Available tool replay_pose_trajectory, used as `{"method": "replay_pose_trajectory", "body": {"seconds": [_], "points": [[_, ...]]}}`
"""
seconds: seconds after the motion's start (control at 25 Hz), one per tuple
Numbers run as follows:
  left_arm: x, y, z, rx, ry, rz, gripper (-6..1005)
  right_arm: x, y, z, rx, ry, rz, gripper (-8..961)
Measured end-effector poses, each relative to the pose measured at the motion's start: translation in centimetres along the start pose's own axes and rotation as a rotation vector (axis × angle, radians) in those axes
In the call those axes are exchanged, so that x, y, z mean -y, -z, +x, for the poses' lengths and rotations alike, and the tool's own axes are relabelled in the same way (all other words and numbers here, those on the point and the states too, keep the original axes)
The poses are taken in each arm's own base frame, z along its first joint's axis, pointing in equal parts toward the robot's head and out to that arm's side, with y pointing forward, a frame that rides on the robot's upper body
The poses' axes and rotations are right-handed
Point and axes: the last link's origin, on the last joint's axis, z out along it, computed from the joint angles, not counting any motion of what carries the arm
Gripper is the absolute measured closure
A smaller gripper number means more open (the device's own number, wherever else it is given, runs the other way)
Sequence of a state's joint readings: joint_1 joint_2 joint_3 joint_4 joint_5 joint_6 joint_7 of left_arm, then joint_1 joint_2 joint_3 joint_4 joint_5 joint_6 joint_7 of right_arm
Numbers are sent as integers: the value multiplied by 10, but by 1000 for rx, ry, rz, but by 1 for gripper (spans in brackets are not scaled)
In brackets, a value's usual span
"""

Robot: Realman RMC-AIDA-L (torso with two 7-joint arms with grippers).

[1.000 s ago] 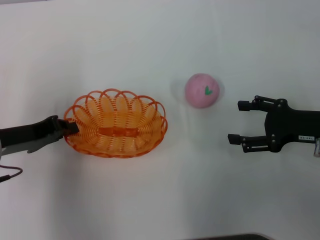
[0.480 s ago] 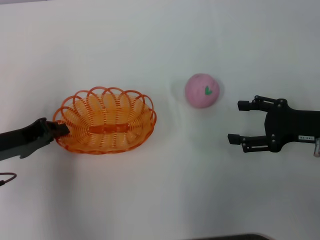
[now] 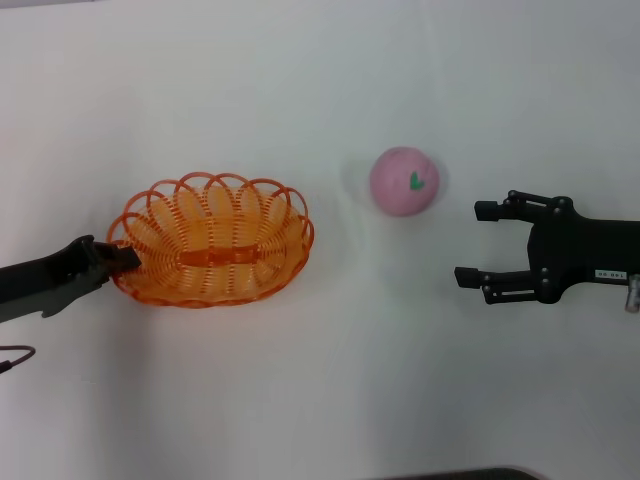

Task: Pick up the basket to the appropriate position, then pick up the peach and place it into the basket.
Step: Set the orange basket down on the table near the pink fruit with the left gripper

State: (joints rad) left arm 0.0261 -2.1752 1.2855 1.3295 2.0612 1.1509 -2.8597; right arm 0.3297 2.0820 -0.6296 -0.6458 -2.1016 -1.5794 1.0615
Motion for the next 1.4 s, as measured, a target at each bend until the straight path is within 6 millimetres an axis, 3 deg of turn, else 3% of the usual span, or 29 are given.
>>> {"method": "replay_pose_trajectory", "body": {"seconds": [0.6,1.24,1.4], "points": [[1,-1,-6,13,23,-21,893,0,0,0,1,-1,2,6],[4,3,-13,25,49,-104,755,0,0,0,4,-3,6,6],[7,8,-12,10,51,-135,678,0,0,0,3,-3,5,6]]}}
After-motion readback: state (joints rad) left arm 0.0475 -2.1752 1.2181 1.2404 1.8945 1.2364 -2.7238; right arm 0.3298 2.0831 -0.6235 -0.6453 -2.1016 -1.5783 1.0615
